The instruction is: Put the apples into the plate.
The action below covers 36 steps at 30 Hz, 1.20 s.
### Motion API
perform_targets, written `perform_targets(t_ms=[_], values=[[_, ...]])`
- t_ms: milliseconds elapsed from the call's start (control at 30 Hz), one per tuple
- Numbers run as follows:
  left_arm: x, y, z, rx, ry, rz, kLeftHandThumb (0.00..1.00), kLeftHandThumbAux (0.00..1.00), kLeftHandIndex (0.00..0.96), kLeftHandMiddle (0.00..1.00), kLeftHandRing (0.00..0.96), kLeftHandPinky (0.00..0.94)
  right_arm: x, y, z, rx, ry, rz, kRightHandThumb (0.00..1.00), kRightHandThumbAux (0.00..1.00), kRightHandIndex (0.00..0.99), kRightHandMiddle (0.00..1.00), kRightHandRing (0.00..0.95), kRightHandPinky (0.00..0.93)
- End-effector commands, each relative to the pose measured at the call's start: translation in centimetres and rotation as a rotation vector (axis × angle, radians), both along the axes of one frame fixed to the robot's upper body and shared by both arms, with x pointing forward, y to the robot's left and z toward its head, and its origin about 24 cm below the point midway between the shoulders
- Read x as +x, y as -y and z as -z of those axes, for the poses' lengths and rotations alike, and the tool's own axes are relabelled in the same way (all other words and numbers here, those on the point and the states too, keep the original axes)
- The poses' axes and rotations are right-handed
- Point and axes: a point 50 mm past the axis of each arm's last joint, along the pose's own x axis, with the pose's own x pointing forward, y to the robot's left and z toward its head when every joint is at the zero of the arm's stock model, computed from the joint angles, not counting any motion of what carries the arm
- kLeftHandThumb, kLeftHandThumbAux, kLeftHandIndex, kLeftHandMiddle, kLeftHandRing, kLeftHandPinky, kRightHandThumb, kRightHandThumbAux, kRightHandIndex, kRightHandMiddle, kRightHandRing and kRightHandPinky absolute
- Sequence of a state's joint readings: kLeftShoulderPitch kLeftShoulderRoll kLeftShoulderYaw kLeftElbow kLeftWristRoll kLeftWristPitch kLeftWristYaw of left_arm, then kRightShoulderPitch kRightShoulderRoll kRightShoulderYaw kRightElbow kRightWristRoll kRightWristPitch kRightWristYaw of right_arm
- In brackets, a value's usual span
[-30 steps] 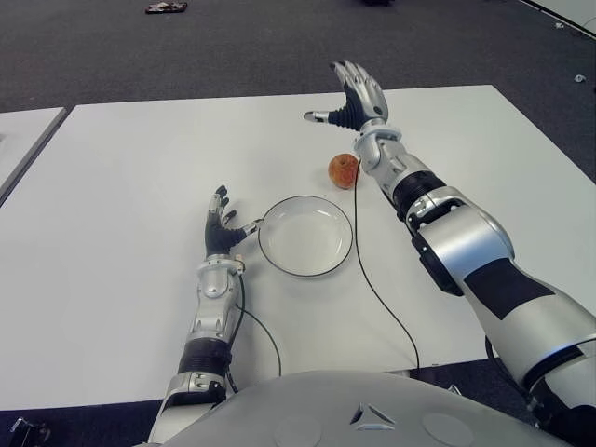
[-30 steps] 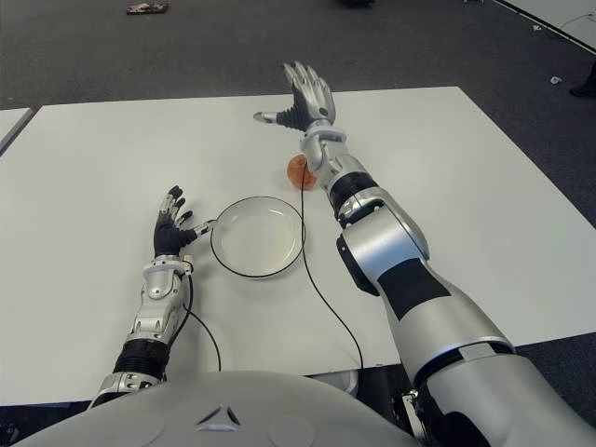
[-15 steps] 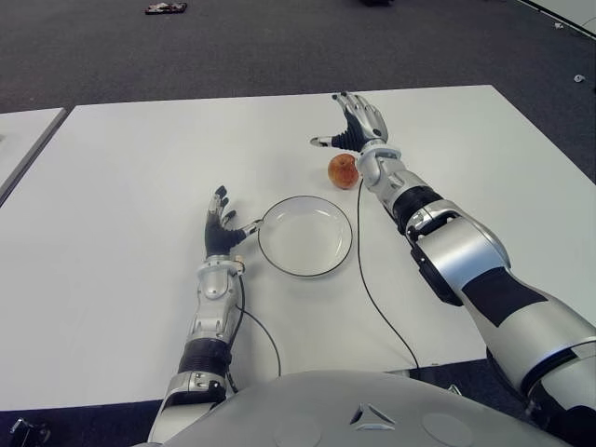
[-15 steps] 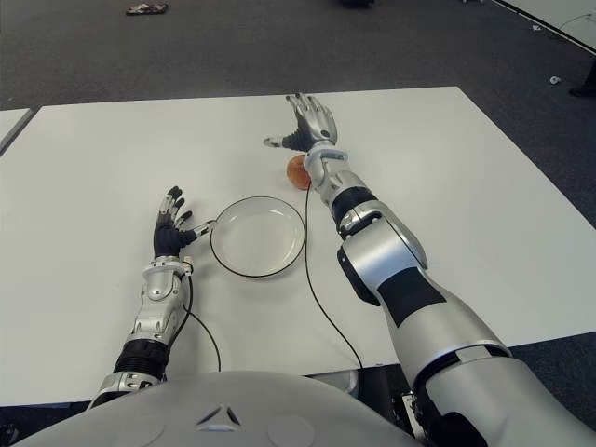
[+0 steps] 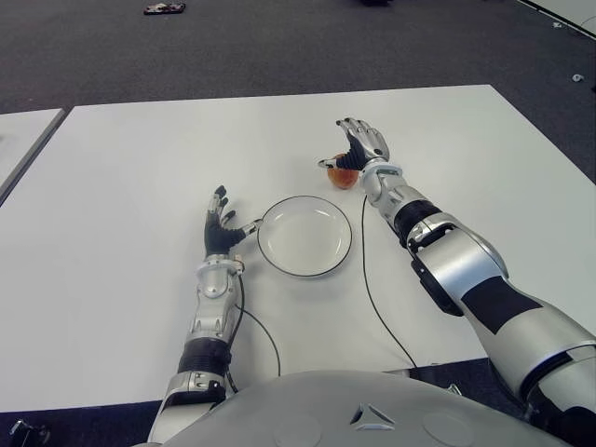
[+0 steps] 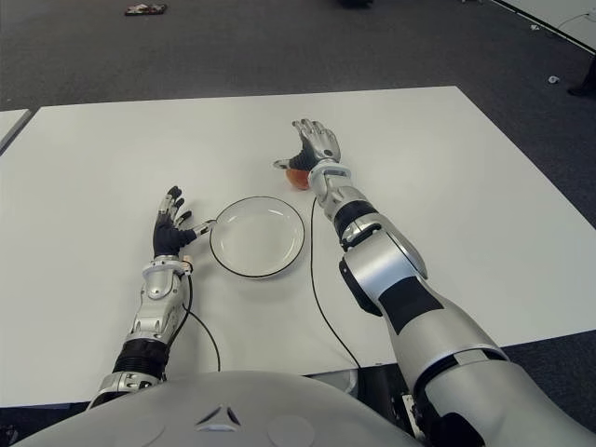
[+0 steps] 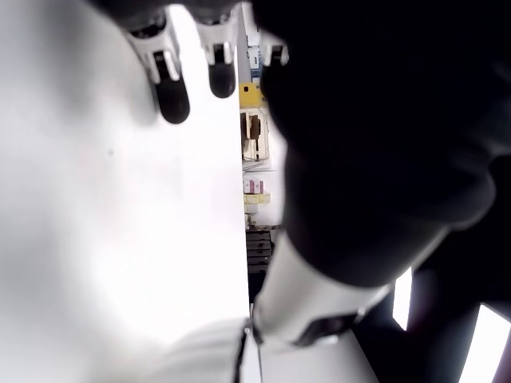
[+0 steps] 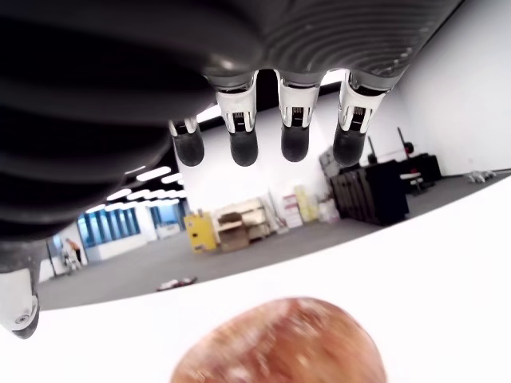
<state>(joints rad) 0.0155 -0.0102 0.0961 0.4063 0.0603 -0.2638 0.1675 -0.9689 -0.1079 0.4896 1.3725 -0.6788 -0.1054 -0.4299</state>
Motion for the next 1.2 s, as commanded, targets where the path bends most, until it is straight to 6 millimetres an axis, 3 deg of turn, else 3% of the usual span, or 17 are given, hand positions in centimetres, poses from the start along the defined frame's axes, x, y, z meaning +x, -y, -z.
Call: perform_targets(t_ms=[33, 1200], values=[[-0.6, -0.1, 0.9, 0.010, -0.060, -0.008, 0.000, 0.471, 0.000, 0.000, 0.000, 0.000, -0.6, 0.7, 1.4, -0.023, -0.059, 0.025, 0.092, 0.500, 0.000, 0.000, 0.000, 0.000], [-0.9, -0.1, 0.8, 0.014, -0.062, -0.014, 0.000, 0.473, 0.000, 0.000, 0.000, 0.000, -2.8, 1.8, 5.2, -0.108, -0.181, 0.041, 0.076, 0.514, 0.000, 0.000, 0.000, 0.000]])
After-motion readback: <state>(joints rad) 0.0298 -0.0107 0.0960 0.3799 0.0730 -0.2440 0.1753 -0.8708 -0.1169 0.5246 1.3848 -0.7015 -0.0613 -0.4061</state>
